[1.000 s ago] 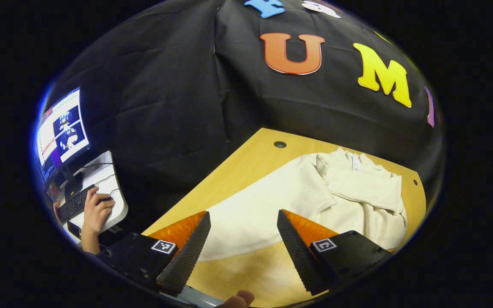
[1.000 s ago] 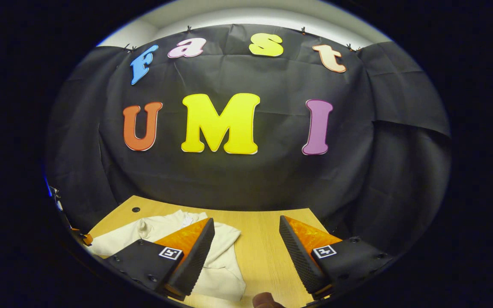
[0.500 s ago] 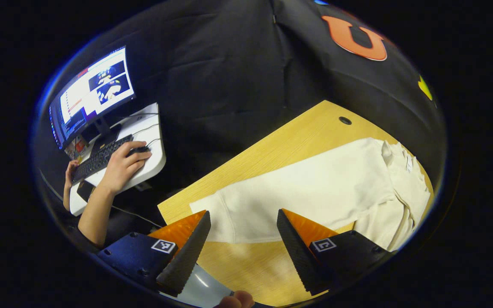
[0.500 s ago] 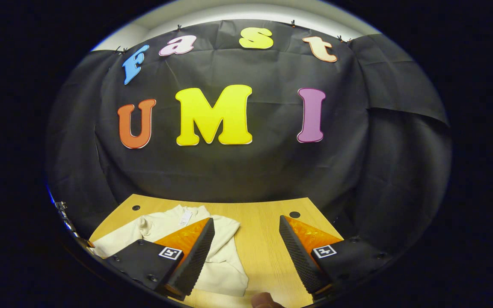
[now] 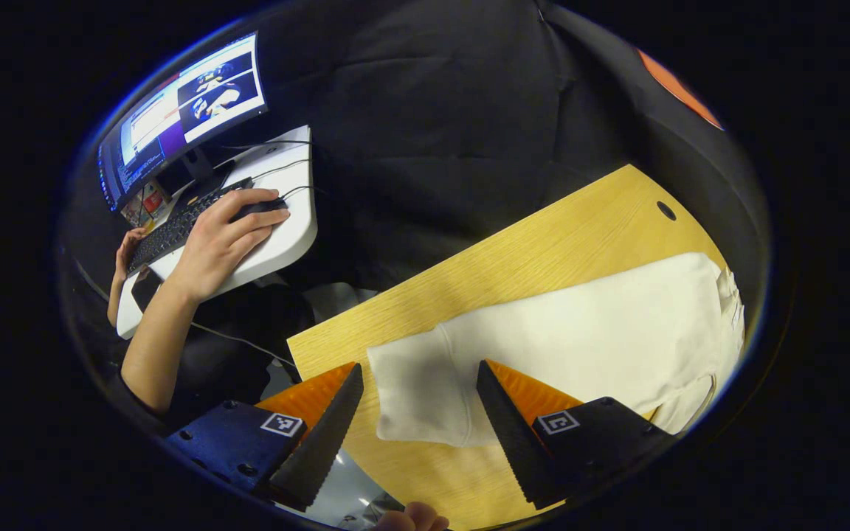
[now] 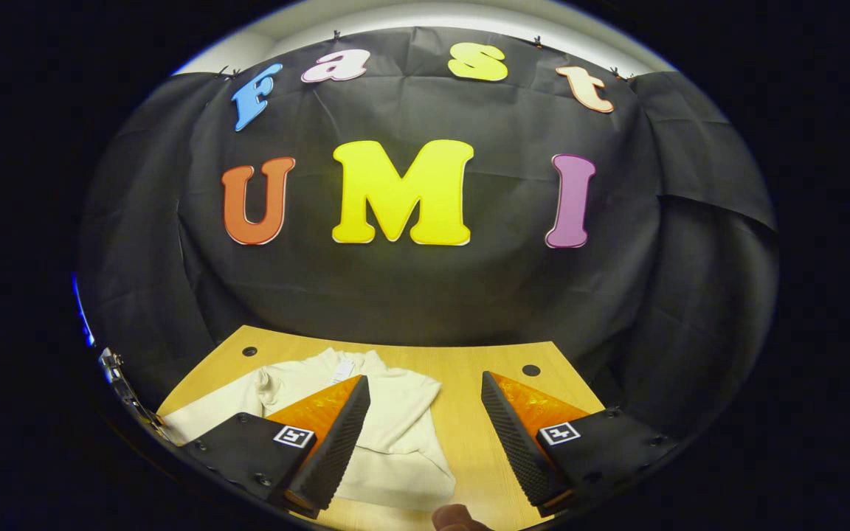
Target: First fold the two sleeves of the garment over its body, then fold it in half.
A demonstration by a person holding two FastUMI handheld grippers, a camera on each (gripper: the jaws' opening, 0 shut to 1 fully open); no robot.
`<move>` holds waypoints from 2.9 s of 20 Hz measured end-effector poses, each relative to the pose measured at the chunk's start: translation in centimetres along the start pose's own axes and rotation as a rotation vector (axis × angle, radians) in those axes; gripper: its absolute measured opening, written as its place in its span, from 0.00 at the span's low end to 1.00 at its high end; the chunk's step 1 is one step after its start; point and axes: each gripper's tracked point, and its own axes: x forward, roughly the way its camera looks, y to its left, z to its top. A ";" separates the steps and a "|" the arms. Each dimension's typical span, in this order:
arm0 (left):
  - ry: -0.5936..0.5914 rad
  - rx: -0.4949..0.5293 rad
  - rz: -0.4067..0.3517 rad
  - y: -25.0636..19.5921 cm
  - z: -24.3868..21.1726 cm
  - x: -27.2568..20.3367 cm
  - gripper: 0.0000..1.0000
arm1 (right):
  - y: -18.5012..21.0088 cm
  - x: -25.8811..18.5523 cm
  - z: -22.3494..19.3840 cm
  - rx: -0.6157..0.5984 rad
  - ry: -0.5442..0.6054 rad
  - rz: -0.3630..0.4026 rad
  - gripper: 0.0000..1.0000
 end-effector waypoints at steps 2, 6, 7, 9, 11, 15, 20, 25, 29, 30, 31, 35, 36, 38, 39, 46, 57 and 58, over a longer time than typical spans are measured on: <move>0.048 -0.023 -0.013 -0.1 -0.8 0.7 0.99 | 1.5 -0.5 0.7 -0.006 -0.013 0.014 0.94; 0.085 -0.073 -0.047 -0.5 -0.8 1.1 0.97 | 3.3 -1.5 1.6 -0.029 -0.036 0.028 0.94; 0.091 -0.059 -0.046 -0.6 -0.9 1.1 0.97 | 3.4 -1.7 1.6 -0.037 -0.038 0.028 0.94; 0.098 -0.028 -0.054 -0.7 -0.6 1.3 0.98 | 3.5 -2.0 1.0 -0.041 -0.030 0.033 0.94; 0.100 -0.039 -0.055 -0.6 -0.8 1.3 0.96 | 3.0 -2.1 0.4 -0.028 -0.014 0.030 0.94; 0.111 -0.049 -0.045 -0.7 -0.6 1.4 0.93 | 1.0 -2.7 -0.6 -0.009 0.011 0.008 0.94; 0.118 -0.044 -0.057 -1.3 -0.6 1.5 0.79 | -1.8 -3.4 -1.3 0.017 0.015 -0.015 0.93; 0.128 -0.019 -0.076 -2.1 -0.6 1.4 0.49 | -4.0 -4.1 -1.6 0.047 0.001 -0.026 0.94; 0.133 0.003 -0.107 -3.1 -0.5 1.3 0.18 | -5.0 -4.2 -2.0 0.056 0.004 -0.019 0.94; 0.133 0.003 -0.110 -3.2 -0.5 1.3 0.15 | -5.3 -4.2 -1.9 0.059 0.000 -0.018 0.93; 0.132 0.001 -0.113 -3.1 -0.5 1.4 0.11 | -5.5 -4.1 -2.0 0.060 -0.001 -0.019 0.94; 0.135 0.017 -0.122 -3.4 -0.4 1.0 0.07 | -6.4 -3.8 -2.0 0.070 0.001 -0.015 0.94; 0.127 0.010 -0.127 -3.7 -0.1 0.6 0.06 | -6.5 -3.7 -2.0 0.072 -0.001 -0.011 0.94; 0.086 0.025 -0.134 -4.1 1.4 -0.6 0.06 | -6.8 -3.5 -1.9 0.070 -0.009 -0.004 0.94; 0.060 0.042 -0.138 -4.5 2.4 -1.3 0.06 | -6.8 -3.5 -2.0 0.070 -0.010 0.002 0.94; -0.096 0.145 -0.213 -10.9 8.8 -7.6 0.06 | -8.7 -3.2 -2.6 0.089 -0.001 0.016 0.94; -0.237 0.320 -0.426 -31.5 11.6 -17.6 0.06 | -15.1 -3.7 -2.3 0.114 -0.016 -0.026 0.94; -0.247 0.337 -0.455 -33.9 11.3 -18.5 0.06 | -16.0 -3.5 -2.5 0.118 -0.010 -0.039 0.94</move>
